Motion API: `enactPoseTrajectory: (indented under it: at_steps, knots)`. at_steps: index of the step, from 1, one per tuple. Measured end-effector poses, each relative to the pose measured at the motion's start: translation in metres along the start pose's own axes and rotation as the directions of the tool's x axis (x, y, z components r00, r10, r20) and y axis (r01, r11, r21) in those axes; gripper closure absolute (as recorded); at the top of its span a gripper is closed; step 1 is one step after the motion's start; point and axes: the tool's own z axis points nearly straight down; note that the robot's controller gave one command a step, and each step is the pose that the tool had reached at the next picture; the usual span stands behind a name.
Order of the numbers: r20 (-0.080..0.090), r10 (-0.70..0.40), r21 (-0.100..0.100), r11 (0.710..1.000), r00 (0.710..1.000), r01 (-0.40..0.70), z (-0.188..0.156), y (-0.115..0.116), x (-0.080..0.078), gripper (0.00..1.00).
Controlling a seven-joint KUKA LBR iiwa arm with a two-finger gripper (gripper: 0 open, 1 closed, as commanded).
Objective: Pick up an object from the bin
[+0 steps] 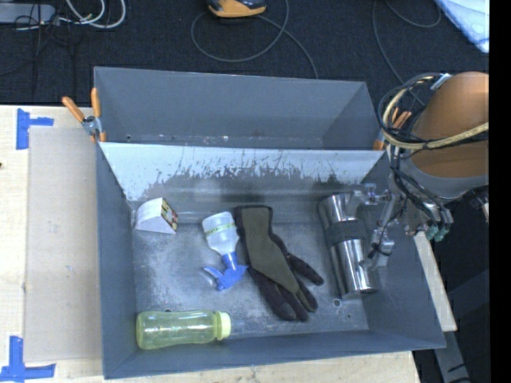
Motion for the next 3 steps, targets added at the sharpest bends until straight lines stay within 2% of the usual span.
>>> enactPoseTrajectory:
  at_steps: [1, 2, 3]
  knots:
    - [0.007, -0.002, 0.001, 1.000, 1.000, 0.002, -0.005, 0.000, -0.001, 0.00]
    - [0.013, -0.039, 0.002, 0.999, 0.999, 0.039, 0.035, -0.005, -0.007, 0.00]
    - [0.009, -0.106, 0.003, 0.994, 0.994, 0.106, 0.105, 0.021, 0.009, 0.00]
